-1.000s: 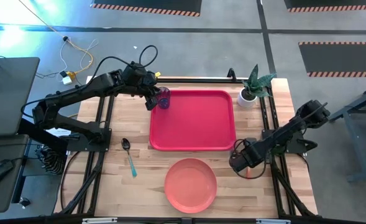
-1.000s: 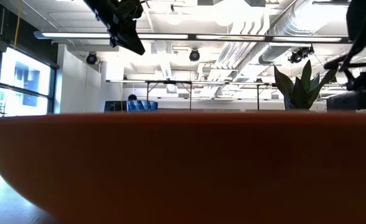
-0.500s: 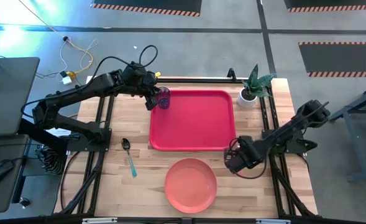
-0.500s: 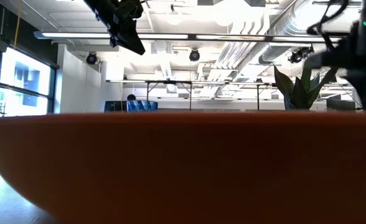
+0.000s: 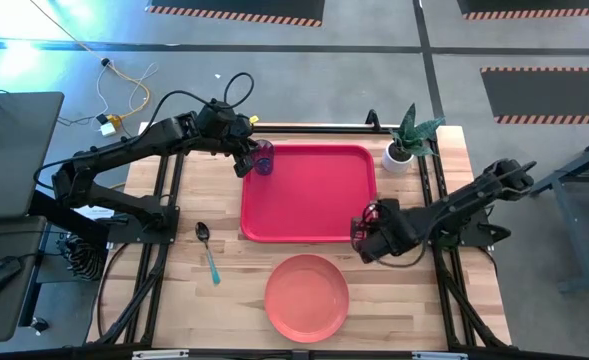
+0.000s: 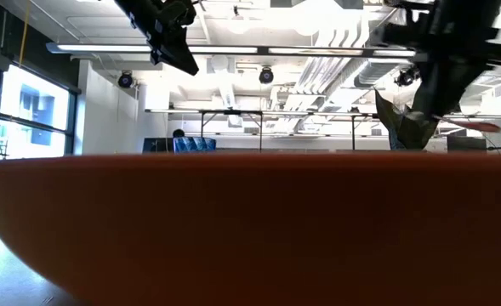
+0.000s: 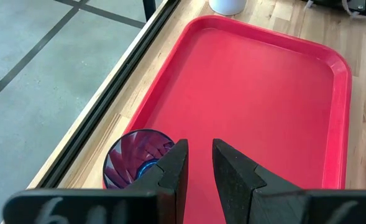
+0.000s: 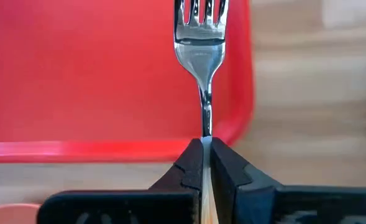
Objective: Pick and place plate/cup/fork/spoon on tray
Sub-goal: Put the orange fork on the red serving tray to the right
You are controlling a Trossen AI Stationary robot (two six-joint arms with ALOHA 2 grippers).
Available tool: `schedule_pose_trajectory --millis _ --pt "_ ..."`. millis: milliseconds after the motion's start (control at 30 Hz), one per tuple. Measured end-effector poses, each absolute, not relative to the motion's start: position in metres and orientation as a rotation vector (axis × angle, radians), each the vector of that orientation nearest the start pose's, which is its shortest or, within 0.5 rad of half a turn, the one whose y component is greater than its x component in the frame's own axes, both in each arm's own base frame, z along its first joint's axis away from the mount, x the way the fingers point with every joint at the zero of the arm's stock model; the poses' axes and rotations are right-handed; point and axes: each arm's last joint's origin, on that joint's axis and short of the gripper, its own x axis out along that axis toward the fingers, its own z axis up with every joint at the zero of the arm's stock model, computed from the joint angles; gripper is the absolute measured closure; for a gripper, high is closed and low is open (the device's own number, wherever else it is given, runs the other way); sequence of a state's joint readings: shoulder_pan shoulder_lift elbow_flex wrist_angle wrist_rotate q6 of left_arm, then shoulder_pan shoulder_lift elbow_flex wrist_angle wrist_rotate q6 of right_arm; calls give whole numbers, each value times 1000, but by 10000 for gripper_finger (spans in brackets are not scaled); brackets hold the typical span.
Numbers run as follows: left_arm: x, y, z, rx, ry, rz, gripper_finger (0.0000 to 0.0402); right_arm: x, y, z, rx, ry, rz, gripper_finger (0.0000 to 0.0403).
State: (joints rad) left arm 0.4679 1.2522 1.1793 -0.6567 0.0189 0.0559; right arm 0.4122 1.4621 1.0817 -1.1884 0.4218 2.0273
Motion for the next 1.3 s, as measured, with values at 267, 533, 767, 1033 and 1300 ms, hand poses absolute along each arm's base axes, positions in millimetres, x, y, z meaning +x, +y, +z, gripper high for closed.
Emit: schedule_pose_trajectory --millis 267,533,767,1033,1300 --pt "231 116 332 -126 725 409 337 215 51 267 1002 694 -1196 403" --pt "231 116 332 -149 721 418 337 207 12 285 947 654 -1179 403" --pt "231 116 332 -176 714 429 337 213 -21 285 970 729 -1158 403" --pt "231 116 332 -184 712 432 337 226 -42 268 972 850 -1186 403" --pt "231 116 332 -185 711 432 337 246 -53 241 973 959 -1208 403"
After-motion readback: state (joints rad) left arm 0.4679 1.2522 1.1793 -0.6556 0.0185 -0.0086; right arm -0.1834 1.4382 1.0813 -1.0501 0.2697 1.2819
